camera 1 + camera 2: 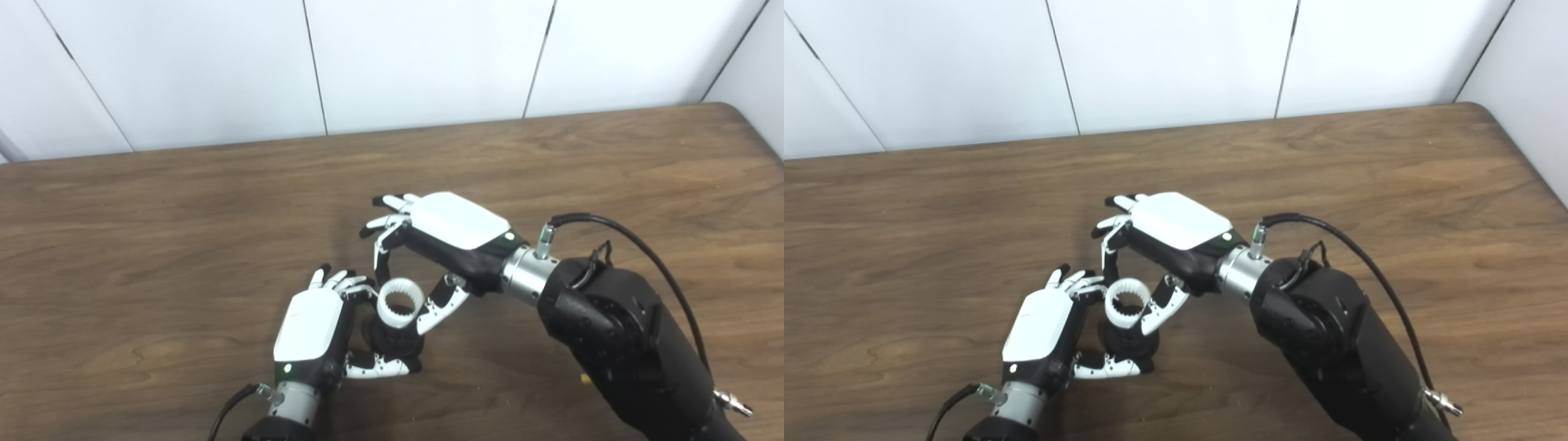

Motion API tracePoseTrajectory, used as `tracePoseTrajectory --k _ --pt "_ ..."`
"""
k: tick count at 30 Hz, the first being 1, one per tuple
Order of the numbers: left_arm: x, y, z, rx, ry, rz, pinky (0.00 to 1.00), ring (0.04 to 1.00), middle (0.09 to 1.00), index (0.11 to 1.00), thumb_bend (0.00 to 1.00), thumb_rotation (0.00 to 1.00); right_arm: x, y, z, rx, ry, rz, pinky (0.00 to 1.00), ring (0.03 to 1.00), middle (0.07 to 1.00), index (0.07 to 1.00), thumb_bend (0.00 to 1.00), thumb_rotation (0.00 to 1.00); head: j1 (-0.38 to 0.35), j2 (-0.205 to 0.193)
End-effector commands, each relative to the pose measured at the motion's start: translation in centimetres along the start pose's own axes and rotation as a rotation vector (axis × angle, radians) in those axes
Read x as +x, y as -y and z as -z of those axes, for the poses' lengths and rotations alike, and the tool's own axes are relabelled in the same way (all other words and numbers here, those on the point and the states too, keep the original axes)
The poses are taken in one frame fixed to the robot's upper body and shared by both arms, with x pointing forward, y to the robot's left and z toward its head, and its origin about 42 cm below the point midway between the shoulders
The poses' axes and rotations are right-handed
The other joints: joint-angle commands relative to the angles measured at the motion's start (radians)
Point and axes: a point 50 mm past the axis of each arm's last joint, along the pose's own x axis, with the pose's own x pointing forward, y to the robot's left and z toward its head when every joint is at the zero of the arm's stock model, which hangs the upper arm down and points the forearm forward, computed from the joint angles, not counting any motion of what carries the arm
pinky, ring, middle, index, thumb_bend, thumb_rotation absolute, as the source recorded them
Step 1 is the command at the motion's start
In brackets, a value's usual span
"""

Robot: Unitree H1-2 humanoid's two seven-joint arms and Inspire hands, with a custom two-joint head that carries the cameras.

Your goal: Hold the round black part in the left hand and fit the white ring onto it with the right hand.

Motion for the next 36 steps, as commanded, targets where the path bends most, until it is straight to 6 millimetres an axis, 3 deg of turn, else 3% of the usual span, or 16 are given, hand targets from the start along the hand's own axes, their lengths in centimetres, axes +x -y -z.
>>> tracePoseTrajectory --k 1,36 --pt "0.4 -0.1 -0.4 0.009 0.012 -0.009 1.0 0.886 0.79 0.484 0.52 0.05 0.1 0.6 -0.3 -0.029 0.026 0.028 1.0 0.989 0.848 0.483 0.52 0.14 0.003 0.003" --pt "0.4 -0.2 -0.9 0.008 0.011 -0.009 1.0 0.89 0.794 0.484 0.52 0.05 0.8 -0.8 0.5 0.015 0.014 0.002 1.0 0.997 0.856 0.484 0.52 0.13 0.015 0.015"
